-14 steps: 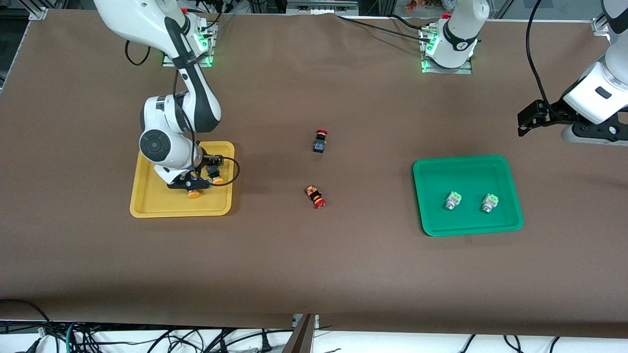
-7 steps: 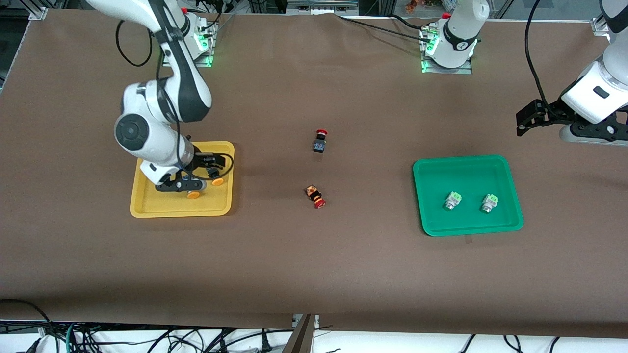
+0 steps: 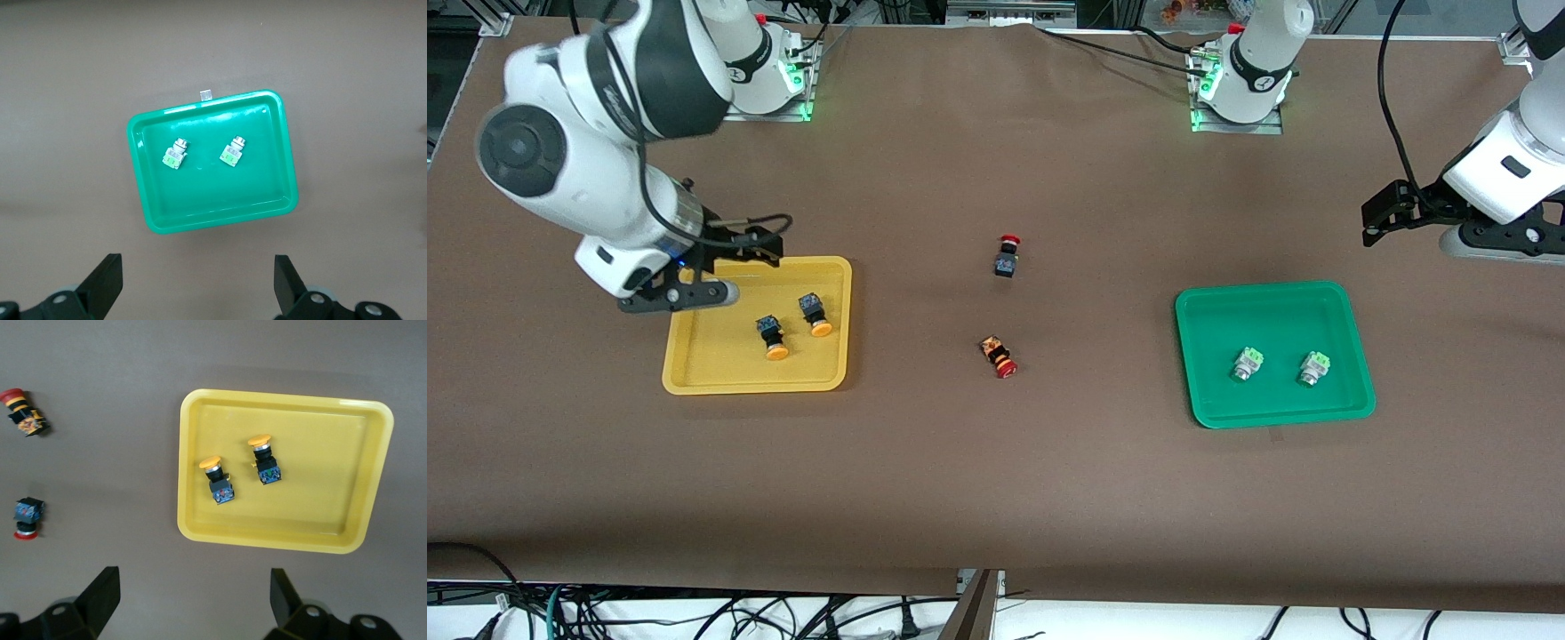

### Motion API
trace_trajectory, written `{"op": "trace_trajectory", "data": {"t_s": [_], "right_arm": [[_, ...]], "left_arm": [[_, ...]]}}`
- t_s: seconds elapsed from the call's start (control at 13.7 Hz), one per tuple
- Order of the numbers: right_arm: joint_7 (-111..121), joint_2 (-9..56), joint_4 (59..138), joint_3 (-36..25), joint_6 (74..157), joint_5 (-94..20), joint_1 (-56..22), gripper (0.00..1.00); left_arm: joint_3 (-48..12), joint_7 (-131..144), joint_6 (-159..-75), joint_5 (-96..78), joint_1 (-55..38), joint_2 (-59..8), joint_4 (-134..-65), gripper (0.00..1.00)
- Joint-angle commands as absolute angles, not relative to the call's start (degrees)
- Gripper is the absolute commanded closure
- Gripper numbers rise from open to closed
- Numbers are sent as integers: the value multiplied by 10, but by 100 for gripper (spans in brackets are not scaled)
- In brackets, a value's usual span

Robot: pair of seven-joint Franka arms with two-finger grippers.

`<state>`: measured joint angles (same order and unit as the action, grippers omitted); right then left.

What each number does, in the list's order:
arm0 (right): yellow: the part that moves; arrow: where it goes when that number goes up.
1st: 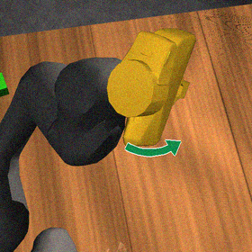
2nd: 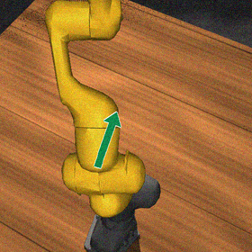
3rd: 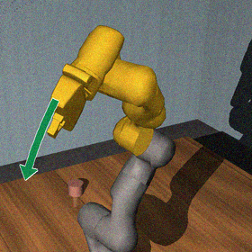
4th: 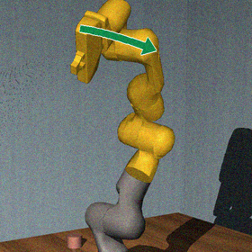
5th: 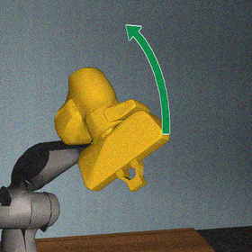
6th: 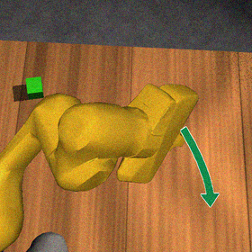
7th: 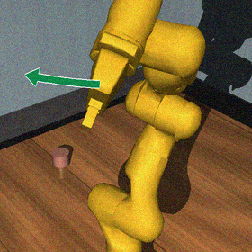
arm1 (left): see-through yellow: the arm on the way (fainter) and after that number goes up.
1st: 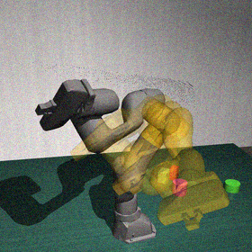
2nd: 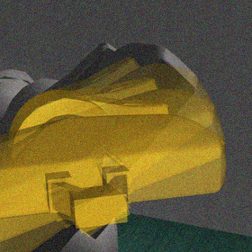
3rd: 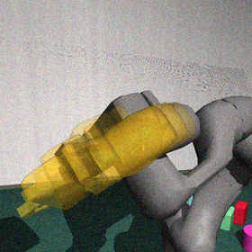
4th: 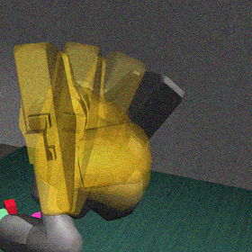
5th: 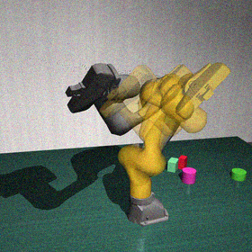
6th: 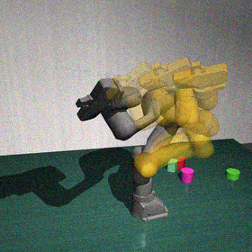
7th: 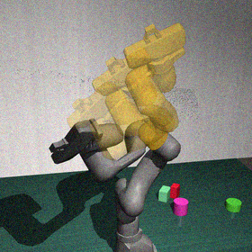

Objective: Place green and yellow buttons in trays

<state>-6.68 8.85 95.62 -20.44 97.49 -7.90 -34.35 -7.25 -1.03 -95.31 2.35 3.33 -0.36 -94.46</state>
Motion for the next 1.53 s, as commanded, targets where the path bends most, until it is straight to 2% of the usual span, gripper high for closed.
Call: {"op": "trace_trajectory", "data": {"t_s": [0.0, 0.15, 0.44, 0.66, 0.95, 1.46], "right_arm": [[-65, -9, 1032, -204, 978, -67, -339, 1], [-63, -15, 1021, -198, 969, -55, -329, 1], [-52, -16, 1017, -141, 971, -41, -255, 1], [-35, -19, 1018, -36, 973, -20, -138, 1], [-16, -16, 1017, 10, 976, -5, -74, 1], [-16, 11, 967, 14, 975, -7, -68, 0]], "left_arm": [[-72, -12, -940, 26, 34, -9, -930, 0], [-72, -12, -941, 25, 34, -9, -930, 0], [-72, -12, -940, 25, 34, -9, -931, 0], [-72, -12, -940, 25, 34, -10, -930, 0], [-72, -12, -940, 25, 34, -10, -931, 0], [-72, -12, -940, 25, 34, -10, -930, 0]]}}
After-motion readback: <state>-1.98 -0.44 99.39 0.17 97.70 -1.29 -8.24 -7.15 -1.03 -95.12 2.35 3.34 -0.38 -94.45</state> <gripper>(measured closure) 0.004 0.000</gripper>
